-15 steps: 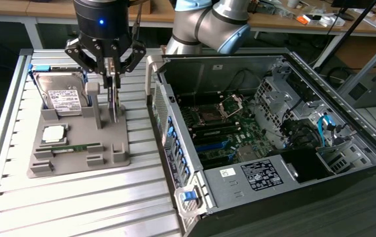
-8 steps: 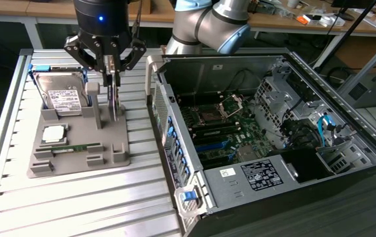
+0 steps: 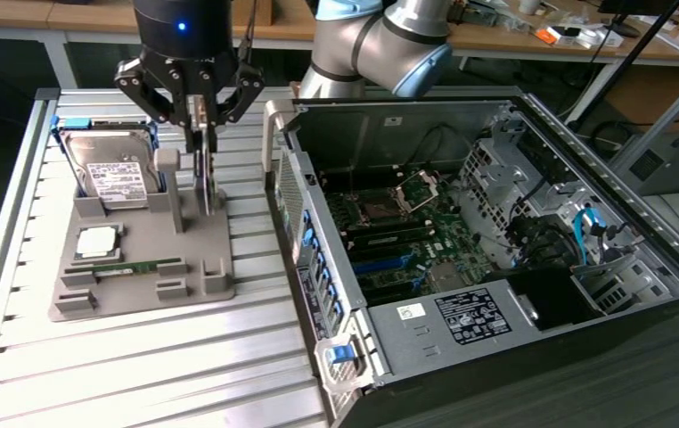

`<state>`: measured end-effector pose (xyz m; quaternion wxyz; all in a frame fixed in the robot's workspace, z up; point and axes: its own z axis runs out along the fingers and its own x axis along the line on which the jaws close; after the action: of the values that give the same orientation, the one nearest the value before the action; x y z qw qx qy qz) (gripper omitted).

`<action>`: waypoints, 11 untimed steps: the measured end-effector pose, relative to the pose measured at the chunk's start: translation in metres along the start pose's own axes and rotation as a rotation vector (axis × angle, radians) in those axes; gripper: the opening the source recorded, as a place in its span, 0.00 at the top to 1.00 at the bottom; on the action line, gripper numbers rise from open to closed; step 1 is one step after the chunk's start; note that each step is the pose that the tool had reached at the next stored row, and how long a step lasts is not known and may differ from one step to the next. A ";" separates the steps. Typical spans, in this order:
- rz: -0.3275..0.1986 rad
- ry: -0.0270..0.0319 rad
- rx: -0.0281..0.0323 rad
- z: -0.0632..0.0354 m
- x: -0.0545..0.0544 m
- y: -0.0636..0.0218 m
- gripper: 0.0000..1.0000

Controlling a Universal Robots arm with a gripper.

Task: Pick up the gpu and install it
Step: 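Pick up the gpu and move the gpu toward the slot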

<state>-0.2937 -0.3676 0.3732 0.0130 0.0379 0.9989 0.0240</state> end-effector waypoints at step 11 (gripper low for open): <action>0.000 0.0000 -0.0009 -0.0079 0.000 0.0004 0.73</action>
<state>-0.2937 -0.3676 0.3811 0.0130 0.0379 0.9989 0.0244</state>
